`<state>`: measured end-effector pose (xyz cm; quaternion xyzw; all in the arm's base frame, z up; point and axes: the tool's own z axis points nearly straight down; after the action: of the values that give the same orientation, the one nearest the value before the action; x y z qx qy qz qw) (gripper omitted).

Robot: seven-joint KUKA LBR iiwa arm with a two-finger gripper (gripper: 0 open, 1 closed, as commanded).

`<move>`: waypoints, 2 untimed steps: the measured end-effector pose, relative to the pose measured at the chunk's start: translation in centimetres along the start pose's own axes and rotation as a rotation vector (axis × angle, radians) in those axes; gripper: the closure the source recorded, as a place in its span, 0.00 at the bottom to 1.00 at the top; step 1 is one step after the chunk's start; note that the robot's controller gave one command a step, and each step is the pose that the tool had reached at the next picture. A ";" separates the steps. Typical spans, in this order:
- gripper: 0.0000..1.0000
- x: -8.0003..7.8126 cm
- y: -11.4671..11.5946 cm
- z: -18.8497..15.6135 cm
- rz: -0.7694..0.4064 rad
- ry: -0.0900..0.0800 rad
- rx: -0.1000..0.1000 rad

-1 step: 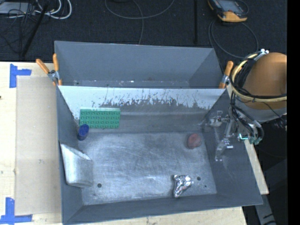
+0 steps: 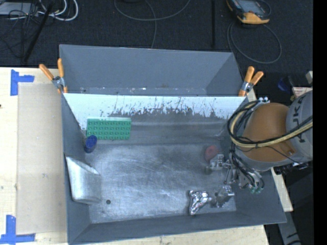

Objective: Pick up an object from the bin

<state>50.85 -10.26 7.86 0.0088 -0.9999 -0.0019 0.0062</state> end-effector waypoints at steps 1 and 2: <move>0.00 2.9 4.4 0.2 -0.107 -0.019 0.005; 1.00 3.1 4.4 0.3 -0.111 -0.010 0.004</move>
Offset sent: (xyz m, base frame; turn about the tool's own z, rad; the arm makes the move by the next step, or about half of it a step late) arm -0.0320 0.0420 -0.0015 -0.1070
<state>47.65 -5.96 7.66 0.0642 -0.9979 -0.0002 0.0010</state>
